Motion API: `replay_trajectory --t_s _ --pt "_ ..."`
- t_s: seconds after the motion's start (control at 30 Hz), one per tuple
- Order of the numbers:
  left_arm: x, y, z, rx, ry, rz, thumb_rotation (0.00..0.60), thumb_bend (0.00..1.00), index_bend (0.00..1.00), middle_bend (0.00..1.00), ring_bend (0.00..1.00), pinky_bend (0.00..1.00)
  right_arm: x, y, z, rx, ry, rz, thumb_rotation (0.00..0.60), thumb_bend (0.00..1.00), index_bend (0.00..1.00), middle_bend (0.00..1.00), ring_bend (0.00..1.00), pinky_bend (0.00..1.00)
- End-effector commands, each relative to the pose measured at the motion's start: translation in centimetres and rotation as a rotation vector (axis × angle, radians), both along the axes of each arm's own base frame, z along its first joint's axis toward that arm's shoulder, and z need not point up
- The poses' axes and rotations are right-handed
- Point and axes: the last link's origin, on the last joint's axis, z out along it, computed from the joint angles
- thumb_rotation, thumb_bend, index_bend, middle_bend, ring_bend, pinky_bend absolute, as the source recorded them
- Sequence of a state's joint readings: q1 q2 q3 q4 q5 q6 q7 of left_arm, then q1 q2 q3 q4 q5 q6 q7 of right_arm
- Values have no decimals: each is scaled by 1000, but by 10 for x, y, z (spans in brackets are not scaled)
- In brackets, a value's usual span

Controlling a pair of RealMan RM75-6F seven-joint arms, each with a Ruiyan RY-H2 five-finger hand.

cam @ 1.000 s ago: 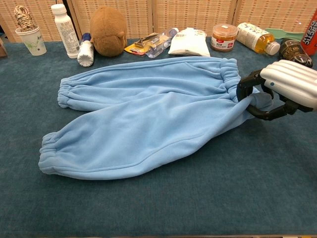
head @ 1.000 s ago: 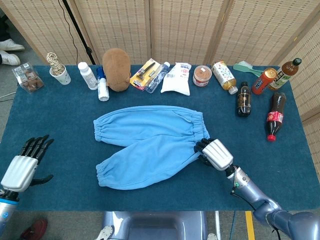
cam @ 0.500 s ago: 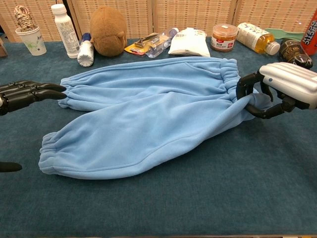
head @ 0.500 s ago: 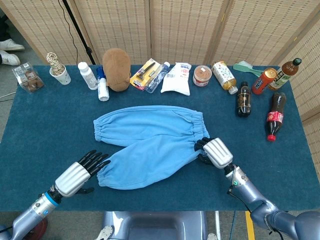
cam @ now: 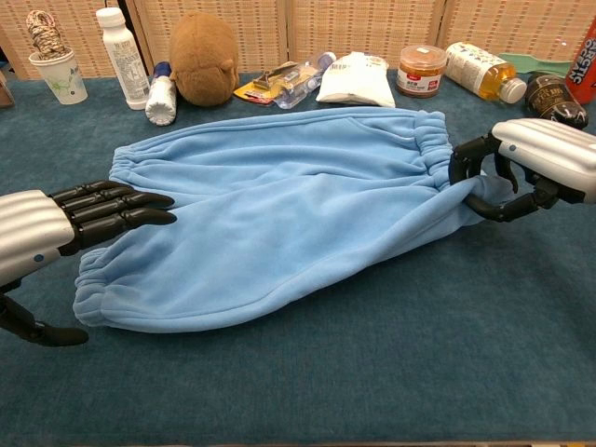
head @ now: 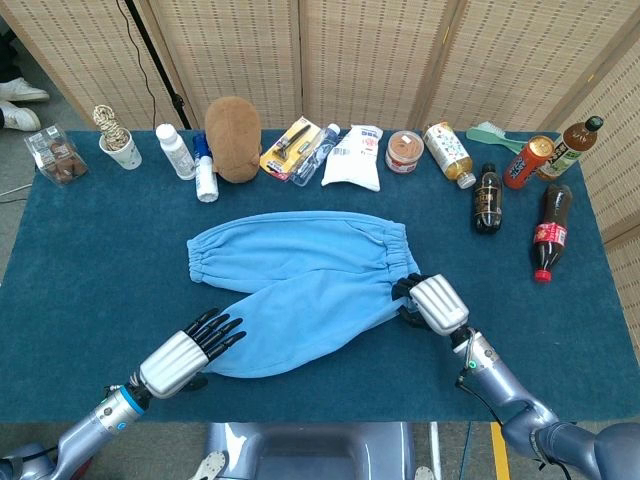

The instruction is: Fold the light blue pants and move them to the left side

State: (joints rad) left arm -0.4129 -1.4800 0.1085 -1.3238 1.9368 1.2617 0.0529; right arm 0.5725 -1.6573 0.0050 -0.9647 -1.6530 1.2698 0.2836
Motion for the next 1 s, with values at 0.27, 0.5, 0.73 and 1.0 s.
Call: replay_trajectory --t_s 0.27,0.5,0.73,1.0 --pt "5 9 -17 34 18 -16 600 56 135 0 49 180 -3 -1 -1 5 -8 -16 600 897 624 559 463 644" --pt "5 10 -22 31 -10 -9 600 191 317 135 204 285 -4 -3 1 4 -15 -19 600 899 624 561 463 644" --pt "2 12 -21 50 -48 -8 600 467 555 344 377 425 -4 -3 2 4 -21 -22 600 900 625 561 463 644" --pt "1 19 -19 75 -91 21 600 511 674 446 474 519 -6 -3 3 5 -23 -26 600 900 625 562 464 644"
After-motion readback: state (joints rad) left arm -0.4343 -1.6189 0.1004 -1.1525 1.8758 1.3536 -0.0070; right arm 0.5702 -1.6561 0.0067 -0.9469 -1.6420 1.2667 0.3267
